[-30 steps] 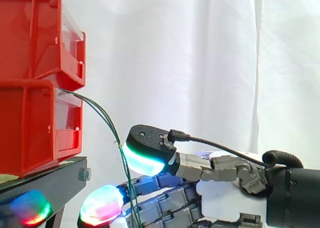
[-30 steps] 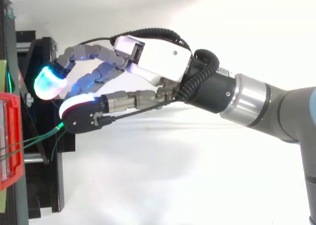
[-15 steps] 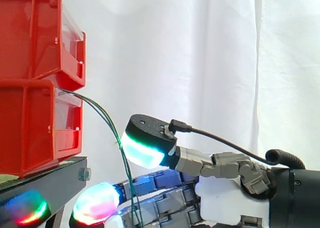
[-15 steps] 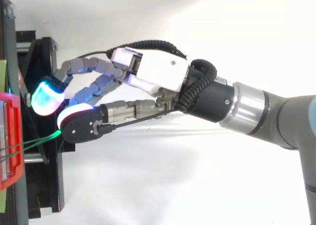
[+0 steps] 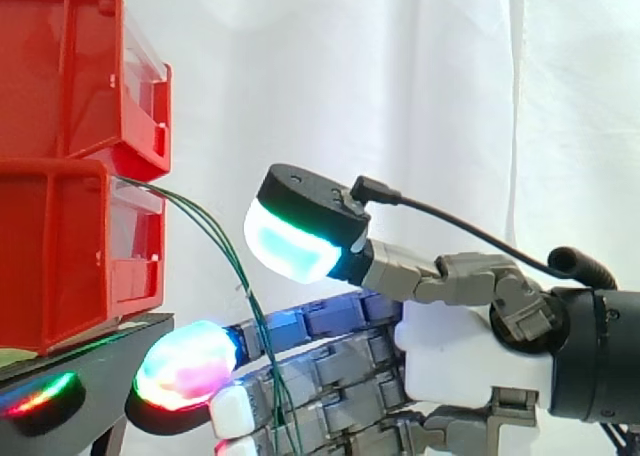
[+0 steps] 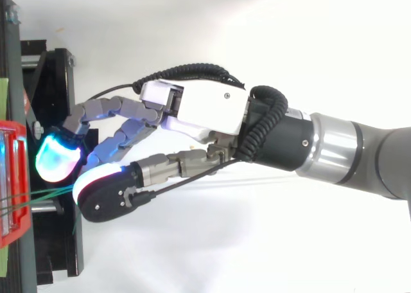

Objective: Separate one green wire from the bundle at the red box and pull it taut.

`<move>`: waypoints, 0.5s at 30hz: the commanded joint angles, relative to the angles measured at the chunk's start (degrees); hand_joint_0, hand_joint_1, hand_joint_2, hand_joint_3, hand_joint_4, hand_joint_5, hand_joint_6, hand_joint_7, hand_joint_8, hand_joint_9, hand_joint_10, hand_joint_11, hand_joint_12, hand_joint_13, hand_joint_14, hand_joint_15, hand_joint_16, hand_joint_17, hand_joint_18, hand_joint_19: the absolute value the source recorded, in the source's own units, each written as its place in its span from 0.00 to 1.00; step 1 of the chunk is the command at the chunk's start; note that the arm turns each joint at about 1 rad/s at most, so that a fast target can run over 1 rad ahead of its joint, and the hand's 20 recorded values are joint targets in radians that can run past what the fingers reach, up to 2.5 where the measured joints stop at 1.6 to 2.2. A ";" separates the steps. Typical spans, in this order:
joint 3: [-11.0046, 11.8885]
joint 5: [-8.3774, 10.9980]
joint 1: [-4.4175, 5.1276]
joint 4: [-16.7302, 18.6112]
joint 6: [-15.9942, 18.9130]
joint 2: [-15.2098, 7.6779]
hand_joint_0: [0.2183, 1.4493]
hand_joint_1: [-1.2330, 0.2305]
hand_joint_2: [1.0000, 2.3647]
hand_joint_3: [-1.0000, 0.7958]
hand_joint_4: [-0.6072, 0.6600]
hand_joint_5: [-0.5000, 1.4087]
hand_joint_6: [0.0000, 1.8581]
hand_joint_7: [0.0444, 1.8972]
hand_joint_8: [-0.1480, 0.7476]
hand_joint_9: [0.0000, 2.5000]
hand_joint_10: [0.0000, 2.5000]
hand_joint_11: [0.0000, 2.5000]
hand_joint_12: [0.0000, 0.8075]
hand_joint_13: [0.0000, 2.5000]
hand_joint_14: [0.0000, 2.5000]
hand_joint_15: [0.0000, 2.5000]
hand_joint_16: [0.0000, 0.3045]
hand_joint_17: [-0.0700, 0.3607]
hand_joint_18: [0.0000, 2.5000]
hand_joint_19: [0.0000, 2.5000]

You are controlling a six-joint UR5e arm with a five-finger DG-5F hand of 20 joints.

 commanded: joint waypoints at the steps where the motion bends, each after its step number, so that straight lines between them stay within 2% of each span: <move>1: -0.17 0.06 0.39 -2.78 -0.32 1.14 0.24 0.50 0.00 0.28 0.76 0.18 0.27 0.46 0.56 0.37 0.01 0.21 0.50 0.38 0.01 0.20 0.20 0.48 0.31 0.16; 4: -0.26 0.06 0.57 -3.39 -0.32 1.32 0.24 0.46 0.00 0.28 0.76 0.19 0.27 0.50 0.56 0.38 0.01 0.22 0.49 0.38 0.01 0.20 0.20 0.48 0.32 0.16; 6: -0.26 0.15 0.74 -3.66 -0.32 1.32 0.25 0.42 0.00 0.29 0.73 0.19 0.27 0.56 0.55 0.38 0.01 0.22 0.49 0.38 0.01 0.20 0.20 0.48 0.31 0.17; 15: -0.17 0.24 1.36 -4.62 -0.32 1.84 0.28 0.39 0.01 0.32 0.67 0.20 0.27 0.65 0.54 0.38 0.01 0.23 0.47 0.38 0.01 0.20 0.19 0.46 0.31 0.17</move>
